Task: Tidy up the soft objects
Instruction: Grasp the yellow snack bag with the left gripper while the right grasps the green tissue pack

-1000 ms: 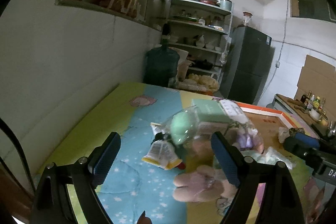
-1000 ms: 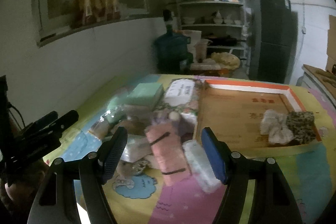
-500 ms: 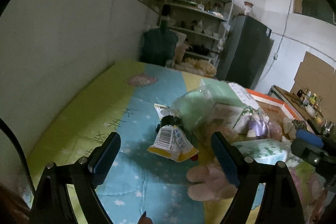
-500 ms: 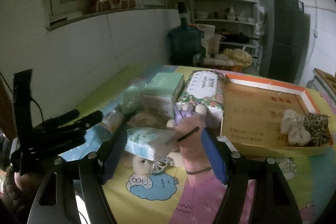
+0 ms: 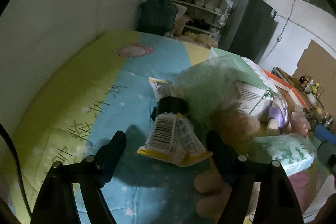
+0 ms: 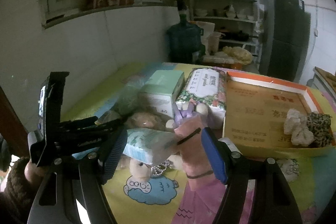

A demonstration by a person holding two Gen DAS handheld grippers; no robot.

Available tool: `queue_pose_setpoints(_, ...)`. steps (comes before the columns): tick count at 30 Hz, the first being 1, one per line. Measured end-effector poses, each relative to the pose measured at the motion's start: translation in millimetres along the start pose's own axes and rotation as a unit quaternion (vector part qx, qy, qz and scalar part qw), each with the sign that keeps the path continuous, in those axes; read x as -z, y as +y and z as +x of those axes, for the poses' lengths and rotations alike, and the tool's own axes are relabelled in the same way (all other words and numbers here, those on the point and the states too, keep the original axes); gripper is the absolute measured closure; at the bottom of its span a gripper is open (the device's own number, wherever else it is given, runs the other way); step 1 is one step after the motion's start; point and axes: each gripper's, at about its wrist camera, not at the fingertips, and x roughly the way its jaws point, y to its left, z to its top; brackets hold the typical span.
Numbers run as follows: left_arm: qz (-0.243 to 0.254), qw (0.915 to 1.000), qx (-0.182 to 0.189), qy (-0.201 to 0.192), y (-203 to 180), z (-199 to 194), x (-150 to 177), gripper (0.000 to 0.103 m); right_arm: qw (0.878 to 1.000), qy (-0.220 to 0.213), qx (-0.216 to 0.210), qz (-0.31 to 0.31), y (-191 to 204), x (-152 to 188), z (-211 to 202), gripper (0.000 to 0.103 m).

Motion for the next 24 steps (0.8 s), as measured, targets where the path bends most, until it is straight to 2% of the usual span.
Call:
queue_pose_setpoints(1, -0.002, 1.0, 0.006, 0.002, 1, 1, 1, 0.04, 1.0, 0.002, -0.003, -0.001, 0, 0, 1, 0.029)
queue_pose_setpoints(6, -0.018, 0.9997, 0.017, -0.009, 8, -2, 1, 0.054, 1.0, 0.004, -0.008, -0.006, 1, 0, 5, 0.029)
queue_pose_setpoints(9, -0.03, 0.9992, 0.025, -0.012, 12, -4, 2, 0.056, 1.0, 0.003, -0.012, -0.011, 3, 0, 5, 0.029)
queue_pose_setpoints(14, -0.036, 0.999, 0.015, -0.024, 17, -9, 3, 0.057, 0.999, 0.009, -0.036, -0.037, 14, 2, 5, 0.029)
queue_pose_setpoints(17, -0.036, 0.9988, 0.006, -0.033, 21, -16, 4, 0.057, 0.996, 0.017, -0.04, -0.08, 24, 5, 5, 0.029)
queue_pose_setpoints(20, -0.034, 0.9986, 0.001, -0.042, 25, -24, 6, 0.058, 0.989, 0.023, -0.027, -0.144, 36, 7, 7, 0.029)
queue_pose_setpoints(24, -0.028, 0.998, -0.005, -0.057, 28, -38, 6, 0.059, 0.968, 0.026, 0.018, -0.251, 52, 10, 13, 0.029)
